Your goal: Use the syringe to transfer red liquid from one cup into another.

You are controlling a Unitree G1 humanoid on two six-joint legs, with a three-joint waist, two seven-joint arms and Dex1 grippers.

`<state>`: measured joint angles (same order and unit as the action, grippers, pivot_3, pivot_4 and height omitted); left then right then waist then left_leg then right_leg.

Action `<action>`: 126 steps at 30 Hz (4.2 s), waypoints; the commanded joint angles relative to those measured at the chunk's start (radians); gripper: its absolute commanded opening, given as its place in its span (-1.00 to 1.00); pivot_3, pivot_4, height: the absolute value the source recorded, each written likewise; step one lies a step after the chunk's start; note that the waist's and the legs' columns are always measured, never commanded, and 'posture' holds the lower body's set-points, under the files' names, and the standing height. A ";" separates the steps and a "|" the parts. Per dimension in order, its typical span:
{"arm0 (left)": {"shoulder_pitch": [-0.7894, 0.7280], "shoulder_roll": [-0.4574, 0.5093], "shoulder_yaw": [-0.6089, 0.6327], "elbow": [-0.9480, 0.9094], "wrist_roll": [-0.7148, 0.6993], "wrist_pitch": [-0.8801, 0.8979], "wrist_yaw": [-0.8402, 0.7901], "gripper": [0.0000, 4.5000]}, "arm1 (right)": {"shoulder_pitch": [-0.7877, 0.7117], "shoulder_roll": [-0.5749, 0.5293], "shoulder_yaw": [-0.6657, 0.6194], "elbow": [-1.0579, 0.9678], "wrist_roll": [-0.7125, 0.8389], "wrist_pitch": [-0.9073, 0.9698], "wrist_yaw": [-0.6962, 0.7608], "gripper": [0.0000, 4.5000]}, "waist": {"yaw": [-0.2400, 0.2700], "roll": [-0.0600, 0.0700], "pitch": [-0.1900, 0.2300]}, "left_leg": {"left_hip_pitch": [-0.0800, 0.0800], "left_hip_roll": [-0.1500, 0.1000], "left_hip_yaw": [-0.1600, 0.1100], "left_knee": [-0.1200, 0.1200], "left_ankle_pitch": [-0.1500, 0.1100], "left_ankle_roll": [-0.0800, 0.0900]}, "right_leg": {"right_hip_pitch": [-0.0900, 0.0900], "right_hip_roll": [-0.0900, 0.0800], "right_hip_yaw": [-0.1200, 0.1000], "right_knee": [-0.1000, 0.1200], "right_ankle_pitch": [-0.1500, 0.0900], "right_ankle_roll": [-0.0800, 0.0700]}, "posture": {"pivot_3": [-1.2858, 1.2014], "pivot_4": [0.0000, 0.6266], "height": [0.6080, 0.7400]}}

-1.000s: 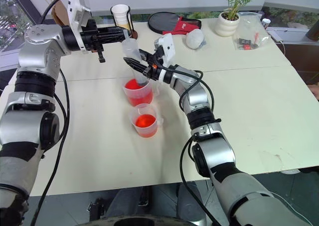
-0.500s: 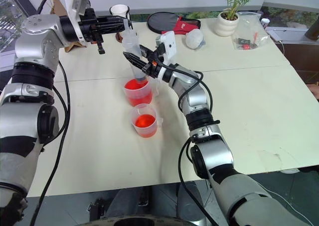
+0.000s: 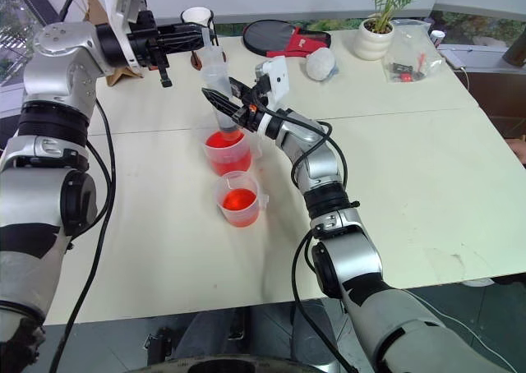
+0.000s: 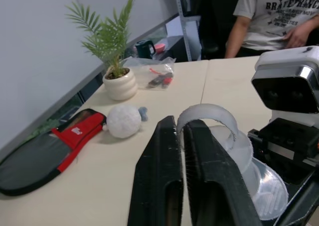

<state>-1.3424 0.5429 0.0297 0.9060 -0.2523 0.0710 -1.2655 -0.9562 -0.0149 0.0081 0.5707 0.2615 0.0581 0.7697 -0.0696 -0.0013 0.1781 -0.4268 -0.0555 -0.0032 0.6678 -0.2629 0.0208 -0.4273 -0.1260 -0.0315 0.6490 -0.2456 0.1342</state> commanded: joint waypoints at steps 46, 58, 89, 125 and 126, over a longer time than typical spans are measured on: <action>0.254 0.143 0.089 -0.340 -0.167 0.331 0.004 0.53 | 0.382 -0.257 -0.110 -1.110 0.633 0.816 -0.352 -0.37 | 0.051 -0.001 -0.001 | 0.000 0.000 0.001 0.001 0.000 0.001 | 0.001 0.000 0.001 0.000 0.000 0.000 | 0.03 -0.52 1.00; 0.165 0.076 0.067 -0.527 -0.254 0.425 -0.067 0.53 | 0.379 -0.270 -0.060 -1.082 0.593 0.752 -0.359 -0.37 | 0.051 -0.002 -0.001 | 0.000 0.001 0.000 0.002 0.000 0.001 | 0.002 0.000 0.001 0.000 0.000 0.000 | 0.03 -0.52 1.00; 0.138 -0.057 -0.004 -0.583 -0.283 0.435 -0.113 -0.98 | 0.444 -0.251 -0.003 -1.112 0.573 0.715 -0.382 -0.37 | 0.052 -0.002 0.000 | 0.000 0.001 0.000 0.002 0.000 0.001 | 0.002 0.001 0.001 -0.002 0.000 0.000 | 0.03 -0.52 1.00; 0.350 -0.127 -0.059 -0.687 -0.299 0.507 -0.032 -0.98 | 0.307 -0.307 -0.074 -1.102 0.579 0.701 -0.398 -0.37 | 0.055 -0.002 0.000 | 0.000 0.001 0.000 0.002 0.000 0.001 | 0.003 0.001 0.002 -0.002 0.000 0.000 | 0.03 -0.52 1.00; 0.338 -0.127 -0.043 -0.670 -0.304 0.511 -0.022 -0.98 | 0.307 -0.307 -0.074 -1.103 0.580 0.702 -0.398 -0.37 | 0.056 -0.002 0.000 | 0.000 0.001 0.000 0.002 0.000 0.001 | 0.003 0.001 0.001 -0.002 0.000 0.000 | 0.03 -0.52 1.00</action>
<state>-1.0191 0.4324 0.0362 0.2214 -0.5573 0.5562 -1.2660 -0.5603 -0.3380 0.0034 -0.4760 0.8103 0.8149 0.3854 -0.0138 -0.0030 0.1776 -0.4266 -0.0542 -0.0034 0.6699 -0.2628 0.0219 -0.4244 -0.1247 -0.0299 0.6470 -0.2457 0.1340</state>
